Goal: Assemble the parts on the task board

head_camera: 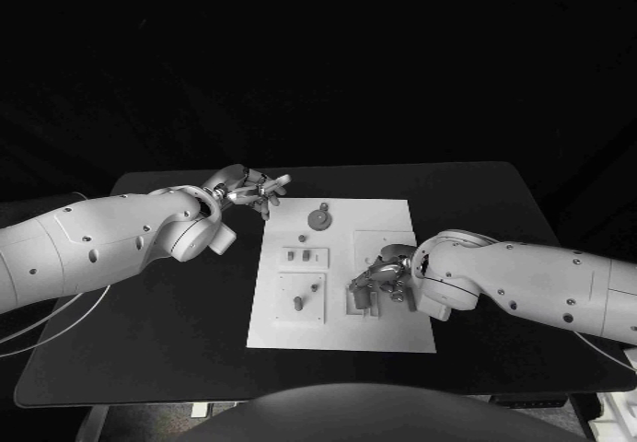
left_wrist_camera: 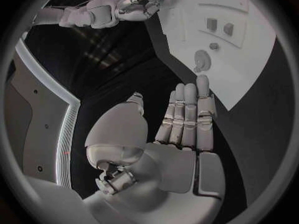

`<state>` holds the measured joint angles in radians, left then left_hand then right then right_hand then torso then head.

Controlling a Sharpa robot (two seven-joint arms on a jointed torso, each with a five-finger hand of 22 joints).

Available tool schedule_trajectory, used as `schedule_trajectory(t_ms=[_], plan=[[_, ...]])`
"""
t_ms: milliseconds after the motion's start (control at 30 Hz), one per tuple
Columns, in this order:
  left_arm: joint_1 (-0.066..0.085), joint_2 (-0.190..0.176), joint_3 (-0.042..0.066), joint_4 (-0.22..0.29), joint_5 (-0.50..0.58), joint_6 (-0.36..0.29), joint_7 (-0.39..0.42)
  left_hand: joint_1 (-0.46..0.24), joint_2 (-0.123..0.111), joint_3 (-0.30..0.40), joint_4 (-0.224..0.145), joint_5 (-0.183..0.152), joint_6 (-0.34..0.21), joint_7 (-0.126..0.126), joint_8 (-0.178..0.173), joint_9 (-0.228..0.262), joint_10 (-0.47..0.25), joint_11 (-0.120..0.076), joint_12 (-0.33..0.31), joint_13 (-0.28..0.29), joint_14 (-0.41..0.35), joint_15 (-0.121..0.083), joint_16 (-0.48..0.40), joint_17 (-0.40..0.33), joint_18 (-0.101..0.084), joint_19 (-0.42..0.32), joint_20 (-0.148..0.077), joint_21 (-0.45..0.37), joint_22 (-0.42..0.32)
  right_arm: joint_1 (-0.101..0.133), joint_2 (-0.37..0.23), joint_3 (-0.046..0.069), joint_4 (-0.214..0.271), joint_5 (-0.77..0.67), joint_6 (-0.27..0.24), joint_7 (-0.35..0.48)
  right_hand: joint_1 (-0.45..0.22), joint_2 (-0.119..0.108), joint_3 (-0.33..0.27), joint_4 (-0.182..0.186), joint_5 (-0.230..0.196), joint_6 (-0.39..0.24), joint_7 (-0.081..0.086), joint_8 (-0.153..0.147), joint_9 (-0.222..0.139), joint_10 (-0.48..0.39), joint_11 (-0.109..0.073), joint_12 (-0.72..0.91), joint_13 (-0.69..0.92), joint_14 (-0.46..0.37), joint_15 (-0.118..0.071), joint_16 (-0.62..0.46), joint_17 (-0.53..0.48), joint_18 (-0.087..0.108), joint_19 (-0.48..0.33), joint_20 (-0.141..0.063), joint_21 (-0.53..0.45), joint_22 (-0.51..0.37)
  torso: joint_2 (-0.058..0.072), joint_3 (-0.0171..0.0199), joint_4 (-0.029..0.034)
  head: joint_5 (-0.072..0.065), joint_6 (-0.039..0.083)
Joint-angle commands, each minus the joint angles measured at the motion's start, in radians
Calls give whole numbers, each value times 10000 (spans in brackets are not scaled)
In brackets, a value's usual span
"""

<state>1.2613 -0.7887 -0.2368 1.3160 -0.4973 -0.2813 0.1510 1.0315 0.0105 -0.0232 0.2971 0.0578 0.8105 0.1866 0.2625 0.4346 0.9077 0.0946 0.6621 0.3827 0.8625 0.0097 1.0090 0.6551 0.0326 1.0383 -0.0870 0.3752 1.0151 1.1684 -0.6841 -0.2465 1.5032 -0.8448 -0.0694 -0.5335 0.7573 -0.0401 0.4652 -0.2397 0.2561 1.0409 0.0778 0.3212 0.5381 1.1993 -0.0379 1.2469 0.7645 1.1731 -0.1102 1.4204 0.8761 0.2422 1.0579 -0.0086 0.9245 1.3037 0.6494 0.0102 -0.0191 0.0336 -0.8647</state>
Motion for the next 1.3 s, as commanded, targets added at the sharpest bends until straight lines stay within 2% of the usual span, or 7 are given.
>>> schedule_trajectory(t_ms=[33, 567, 833, 1033, 1300], plan=[[6, 18, 5, 23, -13, -5, 33, 39, 40, 37, -3, -33, -24, 36, 35, -10, -74, 0, 32, -12, -78, -6, 14, 14, 530, -66, -36, -23, 18, -11, 25, -4, -7, -153, 322, -3, -187, -121, 5, 63, -62, 70, -23, -19, -12, 24, 14, -52, 10, 6, -77, -21, -9, 196, 29, 22, -51, -11, -7, 2, -8, 13, -41], [6, 39, 5, 12, -40, 11, -3, 40, 42, 37, -3, -33, -26, 36, 43, -11, -84, 3, 34, -16, -89, -2, 13, 17, 530, -76, -34, -24, 29, -43, 60, -9, -15, -348, 740, -65, -362, -90, 66, 236, -109, 65, -20, -43, -24, 1, 18, -58, 29, -22, -84, -16, -7, 196, 8, 19, -61, -5, -5, -3, -6, 11, -80], [6, 33, 5, 15, -41, 25, -8, 39, 45, 38, -3, -32, -29, 36, 47, -12, -88, 4, 36, -18, -93, -1, 13, 20, 530, -81, -33, -25, 36, -69, 77, -9, -24, -500, 733, -64, -406, -89, 73, 269, -112, 59, -17, -50, -27, -9, 21, -59, 35, -31, -85, -13, -5, 196, -3, 20, -63, -1, -8, -4, 1, 3, -80], [6, 33, 5, 20, -44, 26, -17, 40, 44, 37, -4, -33, -31, 37, 49, -13, -91, 5, 38, -19, -97, 0, 14, 22, 530, -85, -32, -25, 41, -111, 126, -9, -92, -582, 613, -61, -510, -155, 78, 342, -142, 35, -7, -71, -35, -34, 30, -61, 49, -54, -90, -11, -2, 196, -20, 21, -67, 6, -1, -3, -5, 15, -80], [7, 13, 5, 51, -47, 60, -70, 42, 43, 37, -3, -33, -34, 37, 52, -13, -94, 6, 40, -20, -100, 1, 15, 24, 530, -88, -31, -25, 47, -115, 155, -9, -101, -695, 442, -59, -632, -403, 170, 477, -222, -168, 70, -193, -81, -173, 105, -59, 102, -155, -128, -25, 5, 196, -73, 18, -93, 12, 6, 3, -4, 40, -80]])
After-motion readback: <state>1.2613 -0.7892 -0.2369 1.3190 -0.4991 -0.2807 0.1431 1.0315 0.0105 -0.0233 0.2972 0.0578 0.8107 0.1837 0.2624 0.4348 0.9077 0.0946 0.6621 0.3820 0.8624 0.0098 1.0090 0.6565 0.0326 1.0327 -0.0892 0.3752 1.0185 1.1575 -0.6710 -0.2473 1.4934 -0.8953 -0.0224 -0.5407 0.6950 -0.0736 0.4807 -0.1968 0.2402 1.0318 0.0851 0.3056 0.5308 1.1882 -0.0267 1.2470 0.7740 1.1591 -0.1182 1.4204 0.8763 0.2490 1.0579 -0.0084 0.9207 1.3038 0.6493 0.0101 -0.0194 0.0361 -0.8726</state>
